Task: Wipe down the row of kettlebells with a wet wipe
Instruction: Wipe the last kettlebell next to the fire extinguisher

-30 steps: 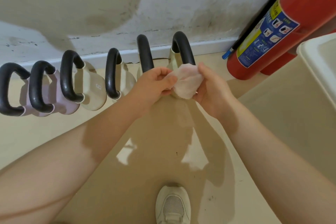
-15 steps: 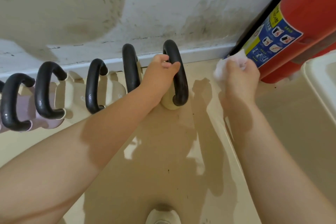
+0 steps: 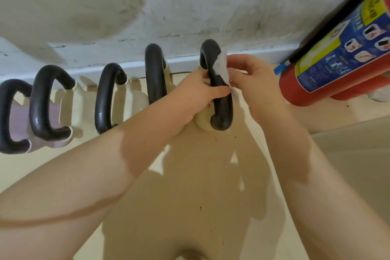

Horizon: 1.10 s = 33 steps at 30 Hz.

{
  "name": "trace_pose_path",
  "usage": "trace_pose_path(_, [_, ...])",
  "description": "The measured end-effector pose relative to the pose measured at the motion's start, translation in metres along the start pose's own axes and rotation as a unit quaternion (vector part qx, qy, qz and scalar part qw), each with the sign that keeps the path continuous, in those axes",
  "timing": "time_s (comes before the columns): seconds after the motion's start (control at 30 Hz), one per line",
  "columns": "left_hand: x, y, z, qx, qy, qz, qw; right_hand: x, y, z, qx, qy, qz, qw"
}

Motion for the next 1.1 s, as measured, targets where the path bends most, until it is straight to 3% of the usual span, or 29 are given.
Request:
trace_pose_path(0.13, [0.003, 0.004, -0.005, -0.03, 0.009, -0.02, 0.999, 0.009, -0.017, -0.001, -0.013, 0.029, 0.047, 0.998])
trace_pose_path(0.37, [0.003, 0.001, -0.007, -0.071, 0.029, 0.056, 0.995, -0.002, -0.035, -0.019, -0.041, -0.07, 0.031, 0.996])
trace_pose_path(0.43, [0.001, -0.001, -0.006, -0.058, 0.024, 0.051, 0.997, -0.002, -0.038, -0.013, -0.063, -0.037, 0.088, 0.993])
trace_pose_path(0.53, [-0.001, -0.002, -0.003, -0.056, 0.021, 0.069, 0.996, 0.0, -0.036, -0.007, -0.106, -0.027, 0.069, 0.992])
trace_pose_path(0.67, [-0.001, -0.001, 0.0, -0.064, 0.012, 0.063, 0.996, 0.002, -0.032, -0.014, -0.103, -0.018, 0.071, 0.992])
trace_pose_path(0.8, [-0.006, -0.003, 0.006, -0.045, 0.016, 0.043, 0.998, 0.01, -0.036, -0.001, -0.165, 0.08, 0.181, 0.966])
trace_pose_path(0.93, [-0.01, -0.01, 0.012, -0.045, -0.001, 0.053, 0.998, 0.006, -0.034, -0.022, -0.192, 0.124, 0.182, 0.956])
trace_pose_path(1.1, [-0.017, -0.014, 0.027, -0.05, -0.012, -0.005, 0.999, 0.0, -0.03, -0.044, -0.156, -0.068, 0.026, 0.985])
Point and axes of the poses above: each hand's wrist, its own z-axis away from the middle knuckle, its own y-axis out of the back of the hand, x = y × z, the point moved 3 cm from there along -z, towards the middle knuckle, and after that the axes turned 11 degrees about -z, right-handed, at the moved point
